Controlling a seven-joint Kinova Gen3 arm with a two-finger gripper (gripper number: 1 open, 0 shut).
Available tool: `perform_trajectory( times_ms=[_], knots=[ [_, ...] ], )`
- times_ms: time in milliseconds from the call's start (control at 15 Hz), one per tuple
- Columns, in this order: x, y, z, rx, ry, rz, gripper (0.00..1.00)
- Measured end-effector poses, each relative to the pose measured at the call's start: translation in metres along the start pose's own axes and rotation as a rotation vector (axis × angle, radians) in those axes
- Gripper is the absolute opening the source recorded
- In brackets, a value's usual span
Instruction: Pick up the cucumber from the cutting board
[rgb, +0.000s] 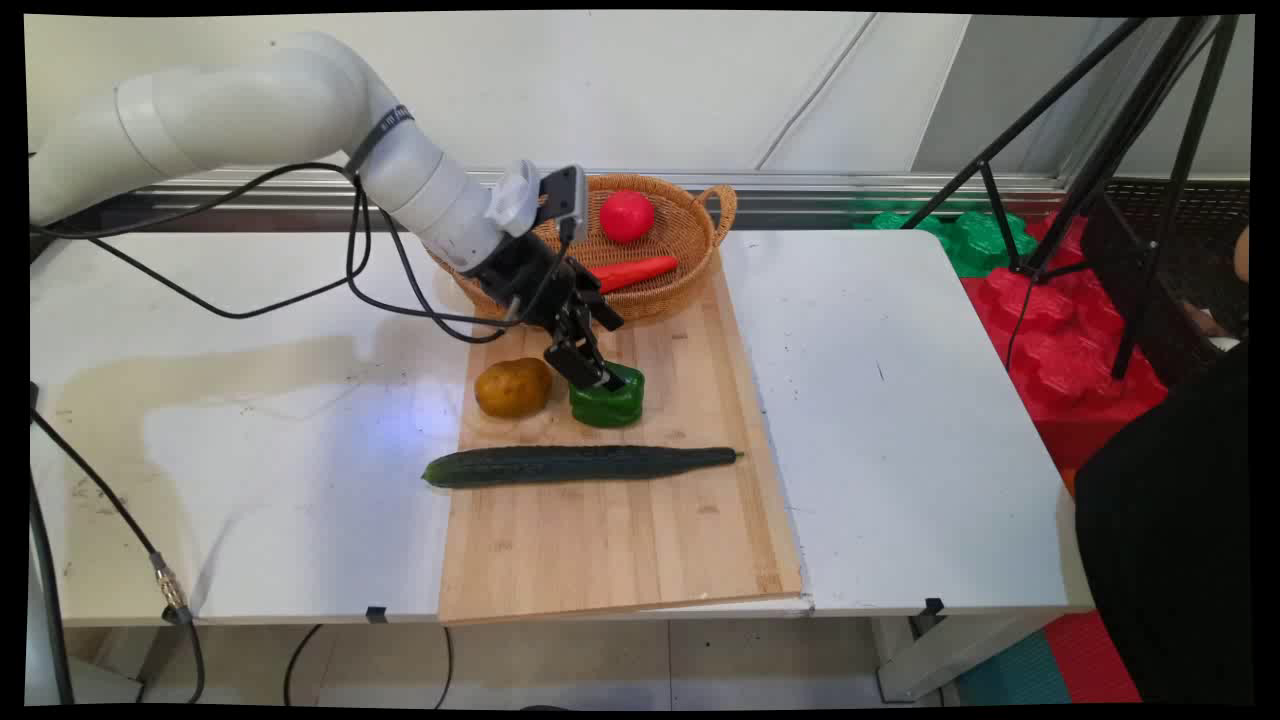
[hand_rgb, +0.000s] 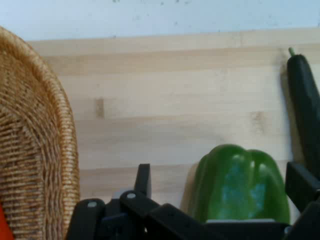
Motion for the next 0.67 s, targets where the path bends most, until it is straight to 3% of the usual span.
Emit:
perform_trajectory(
  times_ms=[667],
  knots=[
    [-0.006,0.018,-0.061,0.001,0.087,-0.005,1.0]
  ],
)
